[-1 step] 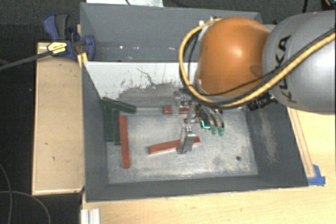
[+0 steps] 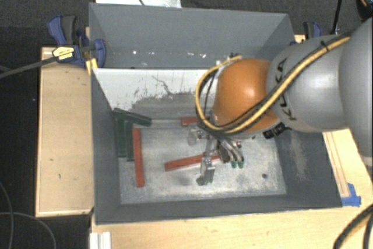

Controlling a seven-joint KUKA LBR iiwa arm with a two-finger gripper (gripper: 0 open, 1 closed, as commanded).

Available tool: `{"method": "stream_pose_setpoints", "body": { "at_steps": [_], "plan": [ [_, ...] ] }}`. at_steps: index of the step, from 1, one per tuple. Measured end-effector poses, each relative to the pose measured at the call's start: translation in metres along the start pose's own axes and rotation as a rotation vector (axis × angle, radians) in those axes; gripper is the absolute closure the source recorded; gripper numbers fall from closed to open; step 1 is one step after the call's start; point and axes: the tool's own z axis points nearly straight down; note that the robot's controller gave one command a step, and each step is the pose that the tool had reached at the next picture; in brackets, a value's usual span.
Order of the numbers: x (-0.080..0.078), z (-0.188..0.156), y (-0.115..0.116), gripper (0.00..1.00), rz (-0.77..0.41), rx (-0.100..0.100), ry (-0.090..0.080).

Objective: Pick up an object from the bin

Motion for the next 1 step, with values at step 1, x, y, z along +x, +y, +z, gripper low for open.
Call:
{"method": "stream_pose_setpoints", "body": {
  "at_steps": [1],
  "plan": [
    [-0.0274, 0.0494, 0.0154, 0.0, -0.114, -0.001, -0.008]
  ]
}}
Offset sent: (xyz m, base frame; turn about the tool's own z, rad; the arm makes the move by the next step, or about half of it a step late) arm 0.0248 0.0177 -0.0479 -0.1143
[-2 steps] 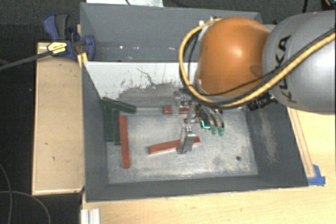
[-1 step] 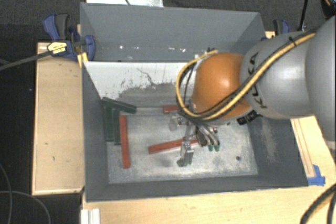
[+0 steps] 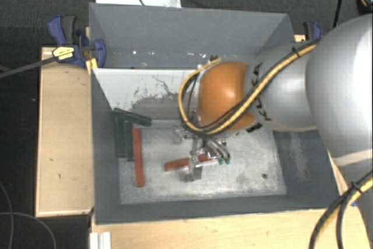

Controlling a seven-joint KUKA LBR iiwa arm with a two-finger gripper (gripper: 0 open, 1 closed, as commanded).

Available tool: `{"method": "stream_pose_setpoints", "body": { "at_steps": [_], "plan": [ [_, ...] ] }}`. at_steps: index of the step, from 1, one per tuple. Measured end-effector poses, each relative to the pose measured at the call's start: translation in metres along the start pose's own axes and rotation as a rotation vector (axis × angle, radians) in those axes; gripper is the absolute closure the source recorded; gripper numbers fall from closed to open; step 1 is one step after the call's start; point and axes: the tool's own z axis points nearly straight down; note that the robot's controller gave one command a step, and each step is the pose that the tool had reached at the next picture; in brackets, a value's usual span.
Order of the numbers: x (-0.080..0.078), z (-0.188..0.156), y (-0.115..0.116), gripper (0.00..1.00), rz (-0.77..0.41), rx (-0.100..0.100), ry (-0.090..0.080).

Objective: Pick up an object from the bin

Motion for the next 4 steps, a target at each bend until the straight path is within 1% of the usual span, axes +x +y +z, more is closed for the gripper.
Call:
{"method": "stream_pose_setpoints", "body": {
  "at_steps": [1, 2, 3, 4],
  "plan": [
    [0.0, -0.002, 0.0, 1.0, 0.007, 0.0, -0.001],
    [0.018, -0.129, -0.013, 1.0, -0.05, 0.002, -0.007],
    [0.023, -0.201, -0.022, 1.0, -0.301, 0.003, -0.006],
    [0.042, -0.196, -0.012, 1.0, -0.452, 0.0, 0.004]
  ]
}}
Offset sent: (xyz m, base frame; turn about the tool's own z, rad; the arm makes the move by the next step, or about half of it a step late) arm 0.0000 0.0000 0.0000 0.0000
